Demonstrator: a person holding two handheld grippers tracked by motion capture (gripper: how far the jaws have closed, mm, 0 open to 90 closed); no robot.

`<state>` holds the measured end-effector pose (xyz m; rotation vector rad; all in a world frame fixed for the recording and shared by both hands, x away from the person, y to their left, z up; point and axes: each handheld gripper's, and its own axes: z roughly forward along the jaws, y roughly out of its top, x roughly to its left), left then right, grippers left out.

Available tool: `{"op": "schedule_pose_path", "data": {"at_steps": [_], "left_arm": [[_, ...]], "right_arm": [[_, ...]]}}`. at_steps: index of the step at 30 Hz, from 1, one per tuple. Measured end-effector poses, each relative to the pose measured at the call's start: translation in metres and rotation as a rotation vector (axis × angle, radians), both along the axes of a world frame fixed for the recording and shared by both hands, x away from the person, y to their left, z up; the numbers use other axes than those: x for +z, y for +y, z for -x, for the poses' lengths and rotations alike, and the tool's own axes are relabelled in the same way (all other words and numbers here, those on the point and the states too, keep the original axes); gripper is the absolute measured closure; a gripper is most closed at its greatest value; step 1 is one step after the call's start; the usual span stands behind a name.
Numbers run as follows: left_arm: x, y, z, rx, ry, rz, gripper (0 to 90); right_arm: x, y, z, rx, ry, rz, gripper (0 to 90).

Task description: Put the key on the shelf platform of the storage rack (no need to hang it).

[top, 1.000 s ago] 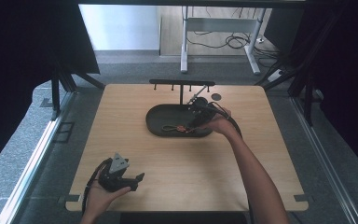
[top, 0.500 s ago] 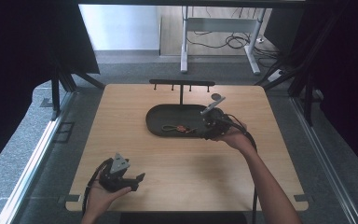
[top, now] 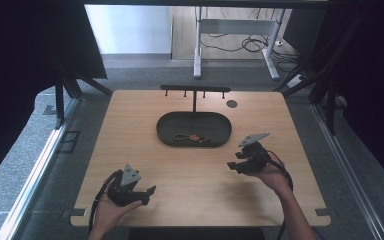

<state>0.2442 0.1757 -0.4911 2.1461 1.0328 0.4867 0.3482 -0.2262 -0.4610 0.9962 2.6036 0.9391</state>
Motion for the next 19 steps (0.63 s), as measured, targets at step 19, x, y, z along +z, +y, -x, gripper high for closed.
{"op": "schedule_pose_path", "data": {"at_steps": [19], "left_arm": [[0.003, 0.001, 0.001, 0.026, -0.007, -0.014, 20.2]], "right_arm": [[-0.031, -0.030, 0.032, -0.073, -0.024, -0.034, 39.7]]}}
